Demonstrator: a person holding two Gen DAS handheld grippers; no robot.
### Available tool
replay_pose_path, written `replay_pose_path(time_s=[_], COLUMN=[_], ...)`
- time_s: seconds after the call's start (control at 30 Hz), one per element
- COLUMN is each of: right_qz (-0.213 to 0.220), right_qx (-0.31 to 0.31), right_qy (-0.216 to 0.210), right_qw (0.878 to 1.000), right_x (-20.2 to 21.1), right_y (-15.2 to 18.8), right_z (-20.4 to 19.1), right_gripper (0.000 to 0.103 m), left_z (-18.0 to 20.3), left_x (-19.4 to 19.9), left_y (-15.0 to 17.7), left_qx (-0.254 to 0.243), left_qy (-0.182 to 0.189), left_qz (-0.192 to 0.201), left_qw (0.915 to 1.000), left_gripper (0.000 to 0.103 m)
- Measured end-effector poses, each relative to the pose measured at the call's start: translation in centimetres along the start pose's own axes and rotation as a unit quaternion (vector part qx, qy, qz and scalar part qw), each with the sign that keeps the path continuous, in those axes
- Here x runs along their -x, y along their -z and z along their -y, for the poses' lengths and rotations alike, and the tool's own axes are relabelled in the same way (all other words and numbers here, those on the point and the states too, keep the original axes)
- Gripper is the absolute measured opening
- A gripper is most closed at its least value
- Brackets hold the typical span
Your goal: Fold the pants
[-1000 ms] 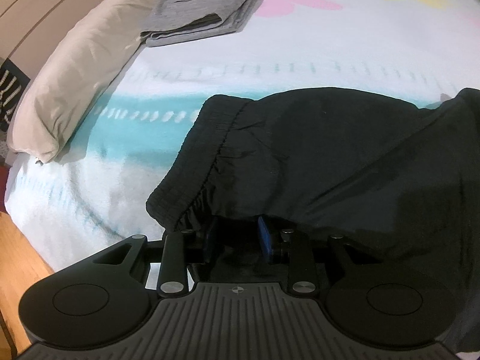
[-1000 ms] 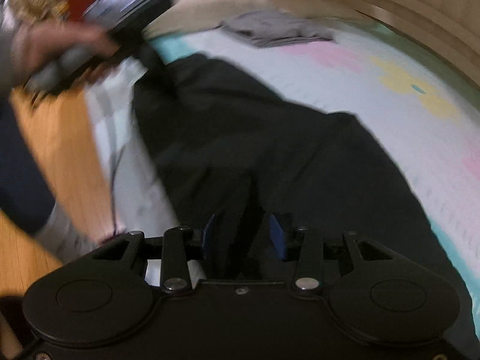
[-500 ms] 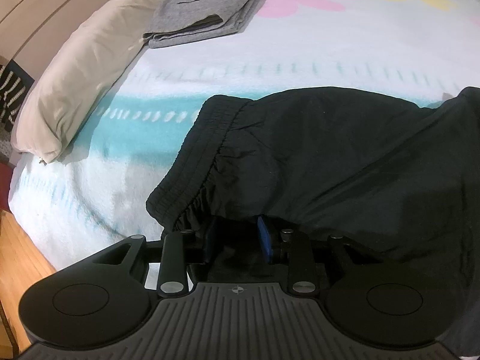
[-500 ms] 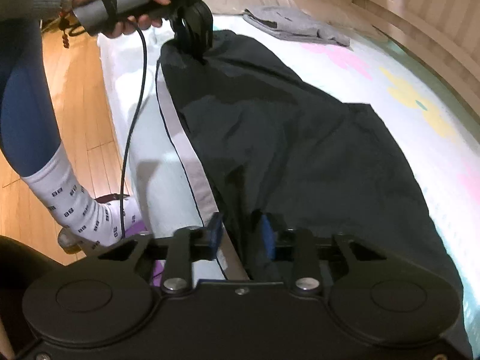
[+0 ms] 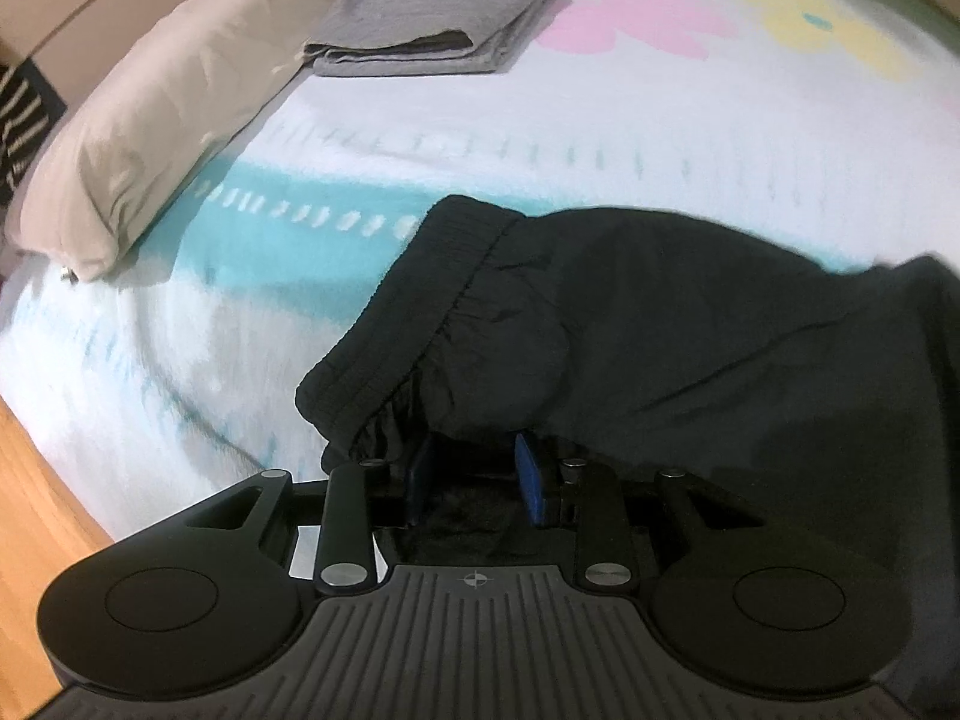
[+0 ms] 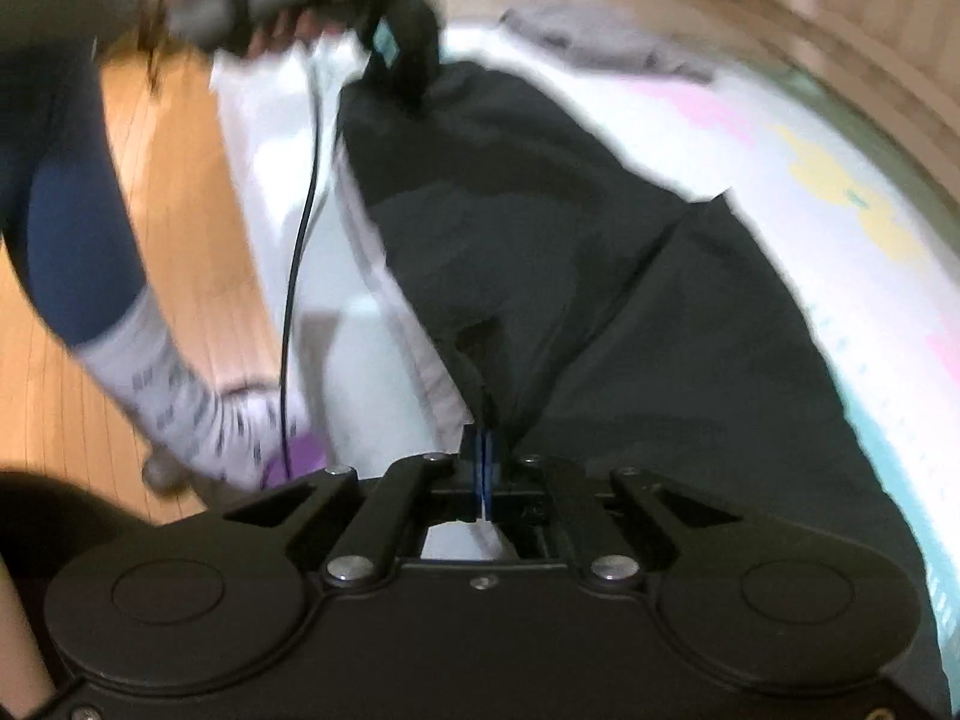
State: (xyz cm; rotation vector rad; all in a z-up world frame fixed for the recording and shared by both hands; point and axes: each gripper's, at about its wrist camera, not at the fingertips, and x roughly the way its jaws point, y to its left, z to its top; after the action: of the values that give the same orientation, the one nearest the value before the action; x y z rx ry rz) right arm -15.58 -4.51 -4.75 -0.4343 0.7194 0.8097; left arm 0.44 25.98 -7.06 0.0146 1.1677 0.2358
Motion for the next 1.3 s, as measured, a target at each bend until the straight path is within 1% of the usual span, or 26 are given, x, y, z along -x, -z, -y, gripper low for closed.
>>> replay_pose_path(time_s=[0.03,0.1,0.13,0.17,0.2,0.23,0.27,0.33,0.37,0.47,0.6,0.63,0.77,0.83,0.9,0.93,0.97,1.0,1.03,1.07,1.1,1.13,1.17,1.23,1.3], right_qz=[-0.012,-0.014,-0.009,0.000,0.013,0.028,0.042,0.069,0.075,0.081,0.075,0.074,0.072,0.069,0.067,0.067,0.066,0.065,0.064,0.063,0.062,0.062,0.061,0.059,0.055], right_qx=[0.010,0.016,0.011,0.001,-0.011,-0.026,-0.039,-0.070,-0.085,-0.126,-0.161,-0.170,-0.197,-0.203,-0.208,-0.212,-0.217,-0.221,-0.224,-0.227,-0.229,-0.230,-0.233,-0.238,-0.244], right_qy=[0.001,0.002,-0.002,-0.006,-0.012,-0.015,-0.014,-0.013,-0.013,-0.005,0.000,-0.002,-0.010,-0.010,-0.012,-0.013,-0.016,-0.017,-0.018,-0.019,-0.019,-0.018,-0.017,-0.017,-0.010], right_qw=[1.000,1.000,1.000,1.000,1.000,0.999,0.998,0.995,0.994,0.989,0.984,0.983,0.978,0.977,0.976,0.975,0.974,0.973,0.972,0.972,0.971,0.971,0.970,0.969,0.968], right_x=[-0.6,-0.9,-0.6,-0.1,0.6,1.2,1.7,2.6,2.7,2.7,2.4,2.4,2.4,2.3,2.3,2.3,2.2,2.2,2.1,2.2,2.2,2.1,2.0,1.9,1.7], right_y=[0.1,0.1,0.0,-0.1,-0.3,-0.5,-0.6,-1.1,-1.5,-2.0,-2.1,-2.1,-1.8,-1.7,-1.3,-1.2,-1.1,-1.1,-1.0,-0.9,-0.9,-0.8,-0.8,-0.7,-0.6], right_z=[-0.3,-0.5,-0.4,-0.1,0.3,0.7,1.1,2.1,2.6,4.0,5.4,5.6,6.3,6.4,6.5,6.5,6.6,6.7,6.8,6.8,6.8,6.9,6.9,7.1,7.2], right_gripper=[0.007,0.012,0.020,0.040,0.052,0.070,0.077,0.077,0.077,0.077,0.077,0.077,0.077,0.077,0.077,0.077,0.077,0.077,0.077,0.077,0.077,0.077,0.077,0.077,0.077], left_z=[-0.4,-1.4,-2.1,-2.7,-3.4,-4.0,-4.7,-5.6,-5.8,-5.5,-4.2,-3.8,-2.6,-2.0,-1.5,-1.5,-1.8,-2.0,-2.1,-2.4,-2.6,-2.7,-2.6,-2.5,-3.5], left_x=[0.4,1.3,1.8,2.2,2.5,2.7,2.8,2.4,2.0,0.6,-0.7,-1.1,-2.4,-2.6,-2.7,-2.7,-2.5,-2.2,-2.0,-1.8,-1.7,-1.3,-0.9,0.2,1.3], left_y=[0.1,0.2,0.3,0.3,0.3,0.3,0.4,0.8,1.1,1.5,1.8,1.7,1.3,1.1,1.1,1.2,1.3,1.5,1.5,1.5,1.6,1.6,1.6,1.8,1.6], left_qx=[0.009,0.031,0.043,0.054,0.070,0.084,0.099,0.126,0.133,0.126,0.115,0.116,0.119,0.115,0.110,0.116,0.126,0.135,0.140,0.144,0.150,0.153,0.151,0.157,0.172], left_qy=[0.008,0.018,0.024,0.030,0.035,0.038,0.040,0.042,0.043,0.057,0.080,0.084,0.074,0.070,0.063,0.063,0.061,0.050,0.042,0.053,0.070,0.064,0.047,0.021,0.001], left_qz=[0.002,0.013,0.023,0.031,0.039,0.044,0.046,0.041,0.032,0.006,-0.014,-0.016,-0.016,-0.007,0.003,0.010,0.018,0.026,0.033,0.037,0.038,0.044,0.051,0.071,0.098], left_qw=[0.9999,0.9993,0.9985,0.9976,0.9962,0.9947,0.9932,0.9904,0.9897,0.9904,0.9900,0.9895,0.9901,0.9909,0.9919,0.9912,0.9900,0.9892,0.9887,0.9875,0.9854,0.9851,0.9861,0.9849,0.9803], left_gripper=[0.030,0.030,0.030,0.031,0.032,0.035,0.043,0.049,0.049,0.049,0.049,0.051,0.069,0.074,0.074,0.072,0.058,0.047,0.028,0.013,0.009,0.008,0.007,0.006,0.006])
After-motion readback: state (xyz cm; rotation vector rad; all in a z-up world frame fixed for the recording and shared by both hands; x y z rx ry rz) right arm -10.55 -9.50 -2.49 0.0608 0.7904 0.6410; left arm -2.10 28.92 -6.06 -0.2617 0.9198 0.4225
